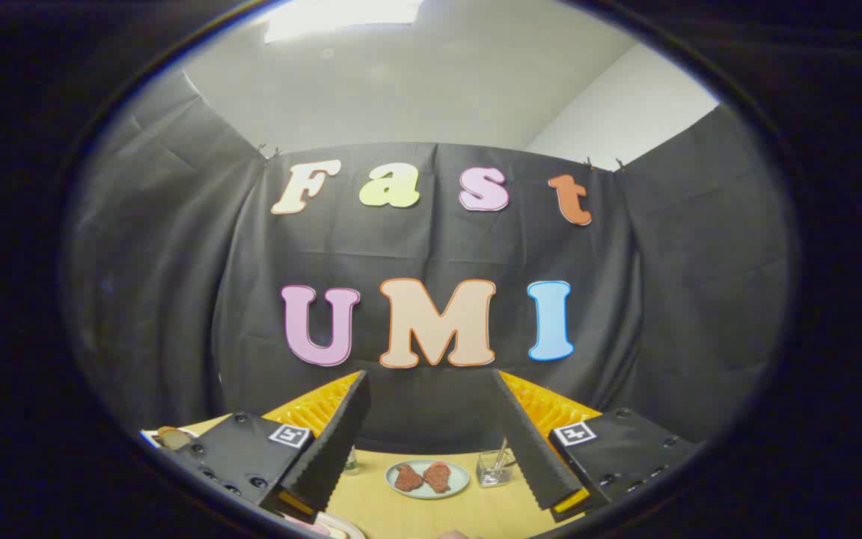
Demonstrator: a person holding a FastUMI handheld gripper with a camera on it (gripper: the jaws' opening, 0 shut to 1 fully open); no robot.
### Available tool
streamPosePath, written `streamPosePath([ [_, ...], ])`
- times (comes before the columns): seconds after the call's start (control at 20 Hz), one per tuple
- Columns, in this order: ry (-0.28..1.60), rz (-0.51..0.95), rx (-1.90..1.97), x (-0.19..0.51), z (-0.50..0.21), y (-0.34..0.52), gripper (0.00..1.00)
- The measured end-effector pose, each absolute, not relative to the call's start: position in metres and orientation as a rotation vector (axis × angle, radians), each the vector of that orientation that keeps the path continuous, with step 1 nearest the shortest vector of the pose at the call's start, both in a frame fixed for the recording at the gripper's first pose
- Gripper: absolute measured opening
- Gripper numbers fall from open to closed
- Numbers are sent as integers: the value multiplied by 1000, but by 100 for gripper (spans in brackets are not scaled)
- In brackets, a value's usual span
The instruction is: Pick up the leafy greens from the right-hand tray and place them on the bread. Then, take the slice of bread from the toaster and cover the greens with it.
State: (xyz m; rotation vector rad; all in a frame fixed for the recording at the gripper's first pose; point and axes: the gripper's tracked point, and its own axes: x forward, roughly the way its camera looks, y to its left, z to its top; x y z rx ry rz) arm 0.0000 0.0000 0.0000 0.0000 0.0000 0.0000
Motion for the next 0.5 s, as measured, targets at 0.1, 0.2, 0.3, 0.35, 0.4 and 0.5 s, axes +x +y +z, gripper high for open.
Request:
streamPosePath([
  [0.1,8,8,7,0,0,7,100],
  [0.2,17,14,30,2,0,11,100],
  [0.3,30,23,42,5,-4,16,100],
  [0.35,37,22,43,6,-5,16,100],
  [0.4,46,20,45,6,-8,15,100],
  [0.5,61,20,49,5,-12,17,100],
])
